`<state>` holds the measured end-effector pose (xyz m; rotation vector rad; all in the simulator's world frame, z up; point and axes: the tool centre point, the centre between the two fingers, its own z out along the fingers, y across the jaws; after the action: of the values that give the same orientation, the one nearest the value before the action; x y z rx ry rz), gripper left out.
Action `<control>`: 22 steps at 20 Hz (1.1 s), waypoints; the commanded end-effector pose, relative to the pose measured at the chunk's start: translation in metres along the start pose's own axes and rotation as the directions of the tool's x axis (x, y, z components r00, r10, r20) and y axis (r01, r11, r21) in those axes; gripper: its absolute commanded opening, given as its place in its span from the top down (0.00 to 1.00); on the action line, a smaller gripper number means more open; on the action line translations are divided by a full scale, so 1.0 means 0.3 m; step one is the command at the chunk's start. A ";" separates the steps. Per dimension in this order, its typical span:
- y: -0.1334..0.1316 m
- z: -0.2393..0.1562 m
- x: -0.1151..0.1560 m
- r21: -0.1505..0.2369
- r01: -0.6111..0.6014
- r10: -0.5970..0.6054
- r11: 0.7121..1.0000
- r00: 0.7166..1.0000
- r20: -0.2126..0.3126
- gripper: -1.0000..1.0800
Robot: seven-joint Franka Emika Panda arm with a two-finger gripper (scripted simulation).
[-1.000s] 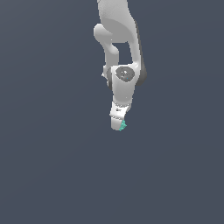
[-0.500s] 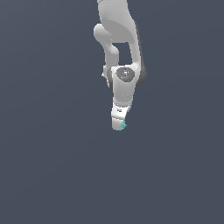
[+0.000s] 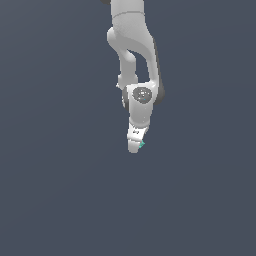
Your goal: Pick up the object and move it to a goal position.
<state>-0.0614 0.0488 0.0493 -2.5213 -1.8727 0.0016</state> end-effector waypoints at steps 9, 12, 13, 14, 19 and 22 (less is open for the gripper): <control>0.003 0.031 0.000 -0.001 0.001 -0.001 1.000 1.000 0.000 1.00; 0.003 0.031 0.000 -0.001 0.001 -0.001 1.000 1.000 0.000 1.00; 0.003 0.031 0.000 -0.001 0.001 -0.001 1.000 1.000 0.000 1.00; 0.003 0.031 0.000 -0.001 0.001 -0.001 1.000 1.000 0.000 1.00; 0.020 0.018 -0.007 -0.004 0.000 0.000 1.000 1.000 -0.001 1.00; 0.048 -0.001 -0.024 -0.003 0.000 0.000 1.000 1.000 -0.001 1.00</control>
<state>-0.0532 0.0418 0.0465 -2.5214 -1.8755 -0.0020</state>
